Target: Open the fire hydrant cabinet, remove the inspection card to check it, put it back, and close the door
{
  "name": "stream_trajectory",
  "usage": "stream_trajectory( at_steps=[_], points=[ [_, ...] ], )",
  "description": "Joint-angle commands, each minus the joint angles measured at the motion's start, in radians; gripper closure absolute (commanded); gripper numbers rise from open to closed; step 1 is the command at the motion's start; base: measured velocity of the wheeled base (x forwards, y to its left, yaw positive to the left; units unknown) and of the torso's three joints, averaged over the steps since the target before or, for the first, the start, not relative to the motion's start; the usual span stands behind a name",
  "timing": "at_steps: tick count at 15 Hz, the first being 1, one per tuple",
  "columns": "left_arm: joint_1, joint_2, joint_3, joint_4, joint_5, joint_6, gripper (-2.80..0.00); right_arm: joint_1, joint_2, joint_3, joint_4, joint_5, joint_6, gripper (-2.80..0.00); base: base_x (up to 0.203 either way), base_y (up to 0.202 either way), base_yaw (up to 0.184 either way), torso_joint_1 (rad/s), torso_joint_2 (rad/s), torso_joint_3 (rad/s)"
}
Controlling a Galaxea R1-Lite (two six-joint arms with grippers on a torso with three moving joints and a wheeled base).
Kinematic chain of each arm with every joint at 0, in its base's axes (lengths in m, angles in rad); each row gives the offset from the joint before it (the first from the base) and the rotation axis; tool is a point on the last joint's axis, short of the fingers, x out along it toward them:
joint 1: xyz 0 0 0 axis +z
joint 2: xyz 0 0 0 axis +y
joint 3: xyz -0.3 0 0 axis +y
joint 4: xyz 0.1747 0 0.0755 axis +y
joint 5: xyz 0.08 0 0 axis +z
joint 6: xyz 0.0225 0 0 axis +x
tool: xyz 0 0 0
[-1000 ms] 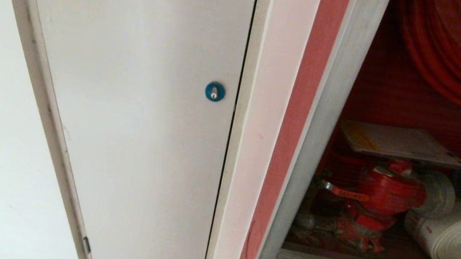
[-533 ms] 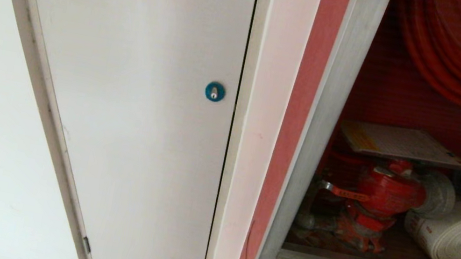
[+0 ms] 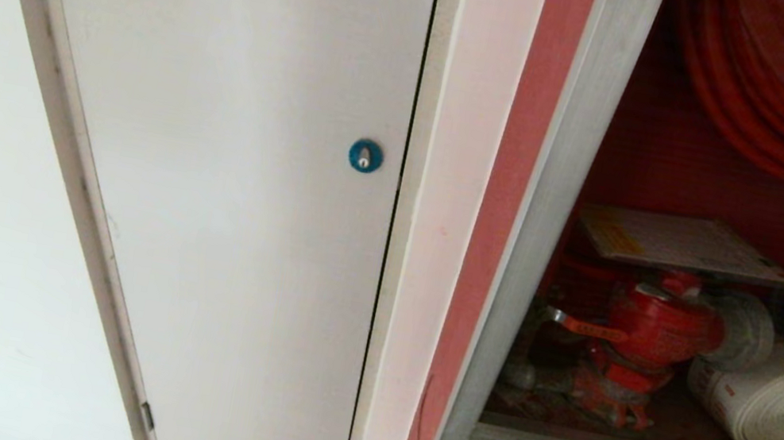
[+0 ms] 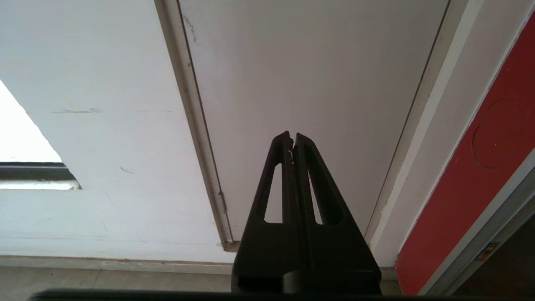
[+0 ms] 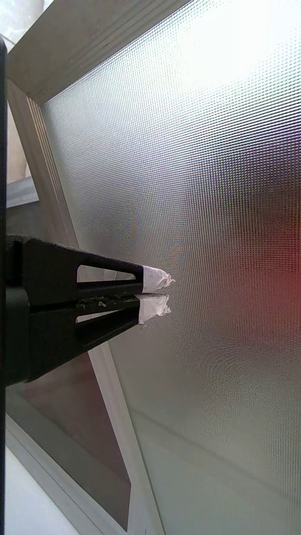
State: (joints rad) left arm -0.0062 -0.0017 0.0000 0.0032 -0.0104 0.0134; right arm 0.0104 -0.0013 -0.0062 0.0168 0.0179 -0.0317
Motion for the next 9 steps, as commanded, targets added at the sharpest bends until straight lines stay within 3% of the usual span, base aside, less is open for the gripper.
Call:
stream_trajectory(
  at_steps=[1, 9],
  points=[
    [0.000, 0.000, 0.000, 0.000, 0.000, 0.000, 0.00, 0.000, 0.001, 0.000, 0.000, 0.001, -0.001, 0.00, 0.000, 0.000, 0.000, 0.000, 0.00, 0.000],
    [0.000, 0.002, 0.000, 0.000, 0.000, 0.000, 0.00, 0.000, 0.001, 0.000, 0.000, 0.001, -0.001, 0.00, 0.000, 0.000, 0.000, 0.000, 0.00, 0.000]
  ],
)
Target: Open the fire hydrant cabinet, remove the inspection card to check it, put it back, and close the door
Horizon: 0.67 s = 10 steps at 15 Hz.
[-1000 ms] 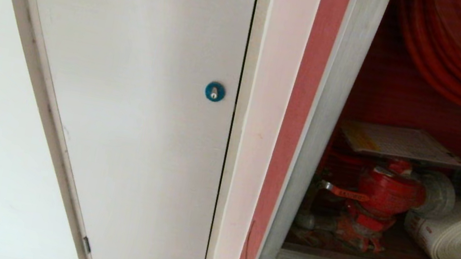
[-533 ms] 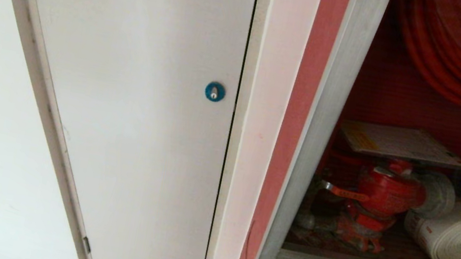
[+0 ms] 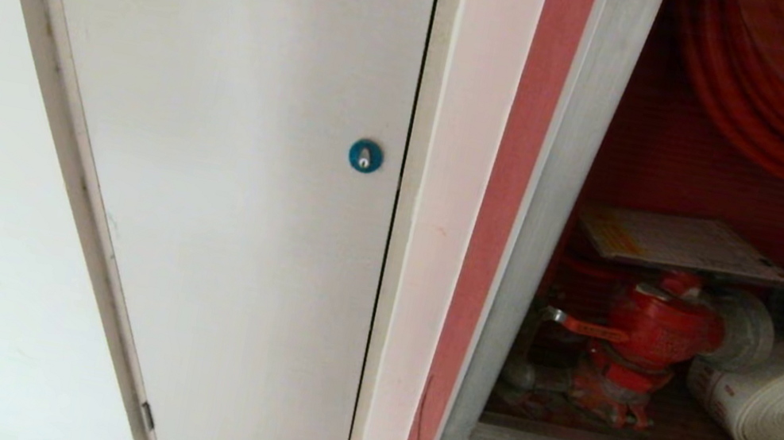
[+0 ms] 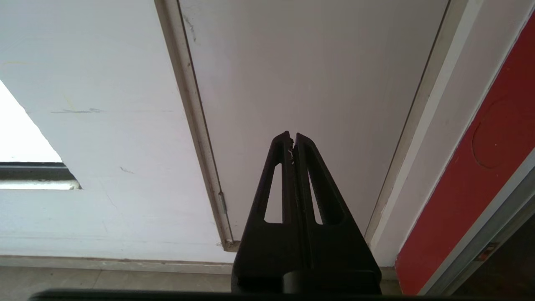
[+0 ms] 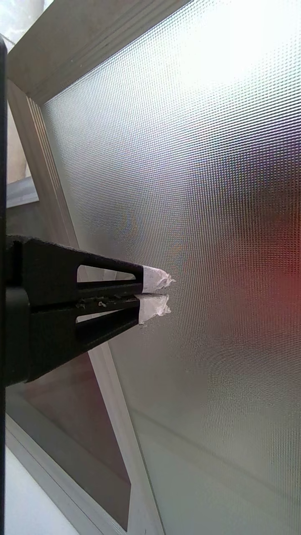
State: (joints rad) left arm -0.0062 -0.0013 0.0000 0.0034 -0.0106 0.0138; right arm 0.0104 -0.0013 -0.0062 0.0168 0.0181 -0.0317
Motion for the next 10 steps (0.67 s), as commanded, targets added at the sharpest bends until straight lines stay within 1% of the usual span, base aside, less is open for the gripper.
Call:
stream_trajectory(
  at_steps=[1, 10],
  points=[
    [0.000, 0.001, 0.000, 0.000, 0.000, 0.000, 0.00, 0.000, 0.001, 0.000, 0.000, 0.000, -0.001, 0.00, 0.000, 0.000, 0.000, 0.000, 0.00, 0.000],
    [0.000, 0.001, 0.000, 0.000, 0.000, 0.000, 0.00, 0.000, 0.001, 0.000, 0.000, 0.000, -0.001, 0.00, 0.000, 0.000, 0.000, 0.000, 0.00, 0.000]
  ],
)
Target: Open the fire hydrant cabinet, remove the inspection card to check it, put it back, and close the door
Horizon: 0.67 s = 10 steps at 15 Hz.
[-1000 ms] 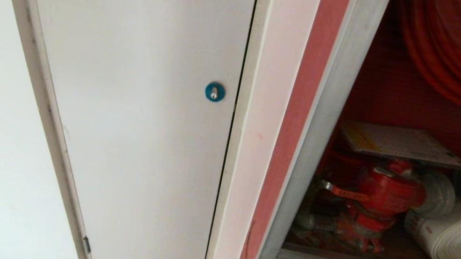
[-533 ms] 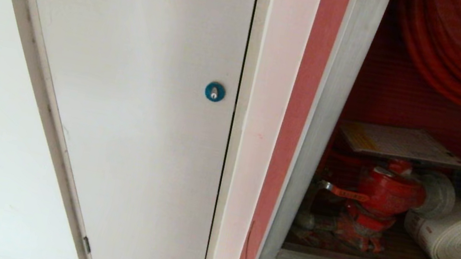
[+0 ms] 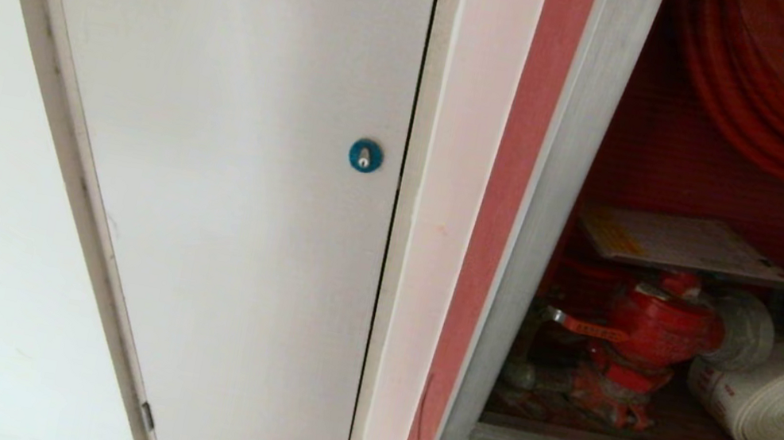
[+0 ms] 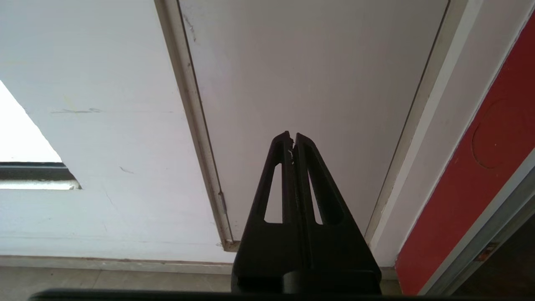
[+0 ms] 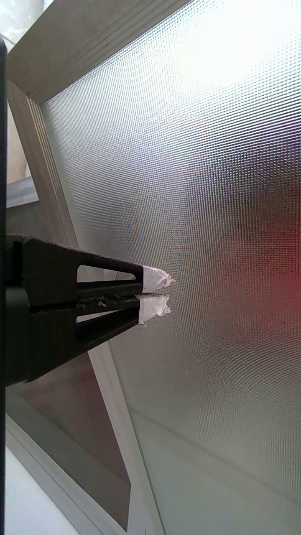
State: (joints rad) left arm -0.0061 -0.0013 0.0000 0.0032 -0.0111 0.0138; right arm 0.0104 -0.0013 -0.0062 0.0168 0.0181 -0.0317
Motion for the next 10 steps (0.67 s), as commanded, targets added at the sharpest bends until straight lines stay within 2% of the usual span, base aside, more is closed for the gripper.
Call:
stream_trajectory(
  at_steps=[1, 10],
  points=[
    [0.000, 0.001, 0.000, 0.000, 0.000, 0.000, 0.00, 0.000, 0.001, 0.000, 0.000, 0.000, -0.001, 0.00, 0.000, 0.000, 0.000, 0.000, 0.00, 0.000],
    [0.000, 0.001, 0.000, 0.000, 0.000, -0.001, 0.00, 0.000, 0.001, 0.000, 0.000, 0.000, -0.001, 0.00, 0.000, 0.000, 0.000, 0.000, 0.00, 0.000]
  ],
)
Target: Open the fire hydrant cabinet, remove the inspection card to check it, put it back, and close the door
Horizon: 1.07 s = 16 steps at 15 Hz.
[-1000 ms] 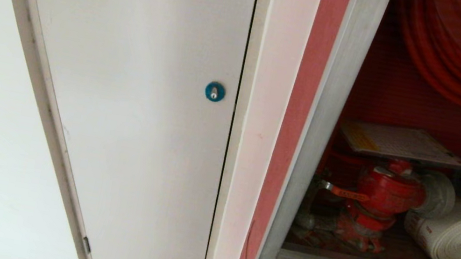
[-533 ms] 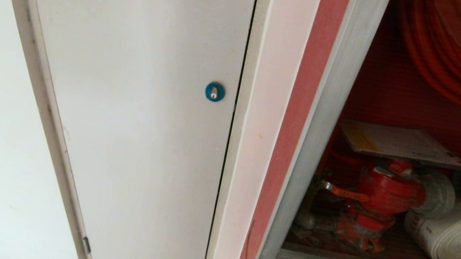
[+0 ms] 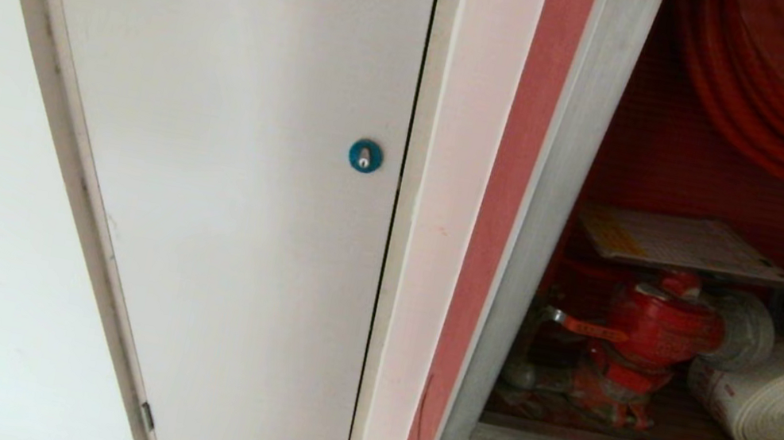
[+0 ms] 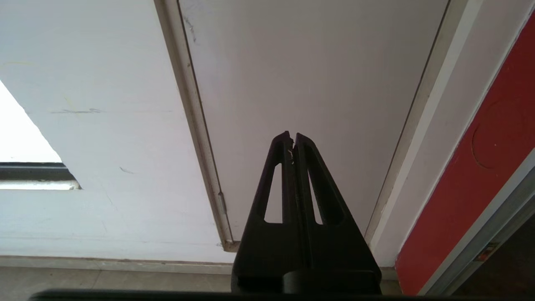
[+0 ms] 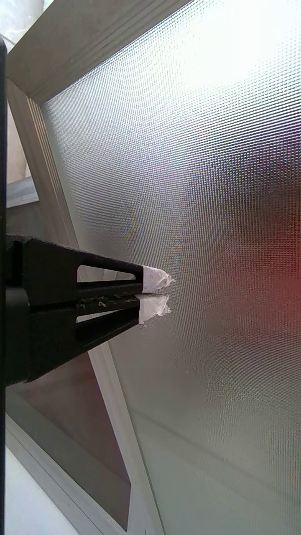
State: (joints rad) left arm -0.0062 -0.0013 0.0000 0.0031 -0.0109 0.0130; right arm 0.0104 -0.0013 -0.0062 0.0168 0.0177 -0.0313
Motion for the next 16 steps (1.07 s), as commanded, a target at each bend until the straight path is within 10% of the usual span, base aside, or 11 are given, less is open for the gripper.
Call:
stream_trajectory(
  at_steps=[1, 16],
  points=[
    [0.000, 0.000, 0.000, 0.000, 0.000, -0.001, 0.00, 0.000, 0.001, 0.000, 0.000, 0.001, -0.001, 0.00, 0.000, 0.000, 0.000, 0.000, 0.00, 0.000],
    [0.000, 0.000, 0.000, 0.000, 0.002, -0.004, 0.00, 0.000, 0.001, 0.000, 0.000, 0.001, -0.001, 0.00, -0.170, 0.000, 0.001, 0.002, 0.00, 0.001]
  ],
)
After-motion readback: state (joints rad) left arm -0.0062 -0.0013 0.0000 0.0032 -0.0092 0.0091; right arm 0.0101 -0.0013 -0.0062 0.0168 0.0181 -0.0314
